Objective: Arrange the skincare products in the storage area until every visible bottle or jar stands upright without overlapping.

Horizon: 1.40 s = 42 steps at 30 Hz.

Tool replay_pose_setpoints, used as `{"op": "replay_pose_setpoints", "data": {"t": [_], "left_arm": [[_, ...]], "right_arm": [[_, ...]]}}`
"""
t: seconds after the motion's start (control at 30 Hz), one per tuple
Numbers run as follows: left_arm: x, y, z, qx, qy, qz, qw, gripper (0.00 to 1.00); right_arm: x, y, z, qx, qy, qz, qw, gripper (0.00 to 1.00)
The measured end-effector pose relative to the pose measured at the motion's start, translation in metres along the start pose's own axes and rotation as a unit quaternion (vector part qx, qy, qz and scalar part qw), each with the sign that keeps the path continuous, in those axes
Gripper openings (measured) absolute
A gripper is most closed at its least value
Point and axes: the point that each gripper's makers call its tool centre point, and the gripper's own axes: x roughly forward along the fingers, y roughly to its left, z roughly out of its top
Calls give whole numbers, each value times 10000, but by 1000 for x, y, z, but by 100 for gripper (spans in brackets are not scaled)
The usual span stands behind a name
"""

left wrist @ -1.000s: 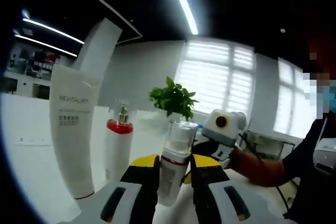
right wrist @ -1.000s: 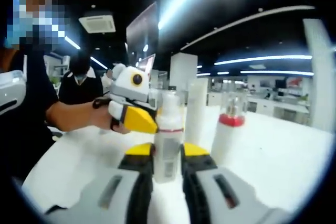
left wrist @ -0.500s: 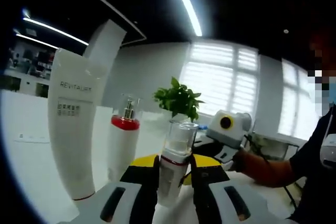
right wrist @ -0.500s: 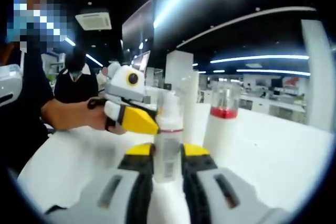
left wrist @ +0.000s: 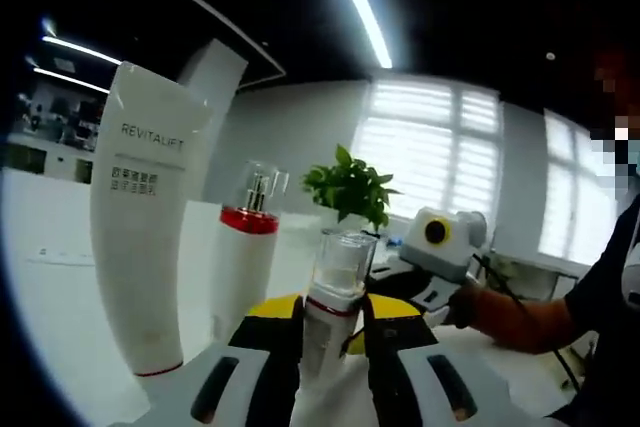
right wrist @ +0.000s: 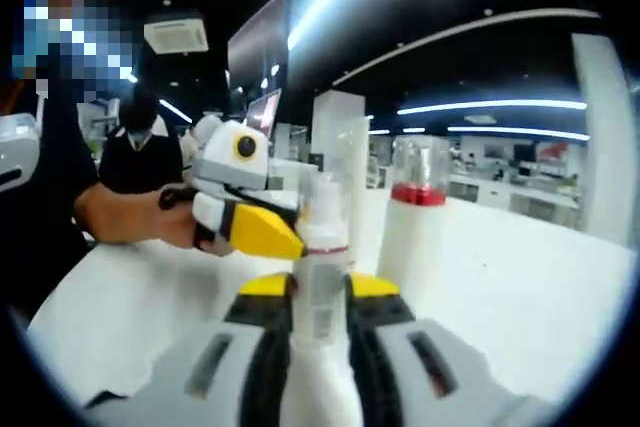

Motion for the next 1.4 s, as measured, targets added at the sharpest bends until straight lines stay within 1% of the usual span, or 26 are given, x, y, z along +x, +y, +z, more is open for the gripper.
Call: {"op": "replay_pose_setpoints", "data": {"t": [0.37, 0.67, 1.13, 1.4], "left_arm": [[3, 3, -5, 81, -50, 89, 9999, 23], [4, 6, -13, 137, 4, 174, 9998, 23], [3, 5, -13, 109, -128, 233, 9996, 23], [4, 8, -11, 17, -222, 290, 9993, 23]], "right_arm": [[1, -2, -7, -25, 85, -36, 10000, 19], [3, -3, -15, -4, 187, -38, 9998, 19], [4, -4, -14, 64, 120, -61, 9999, 19], [6, -7, -13, 126, 80, -116, 9998, 19]]}}
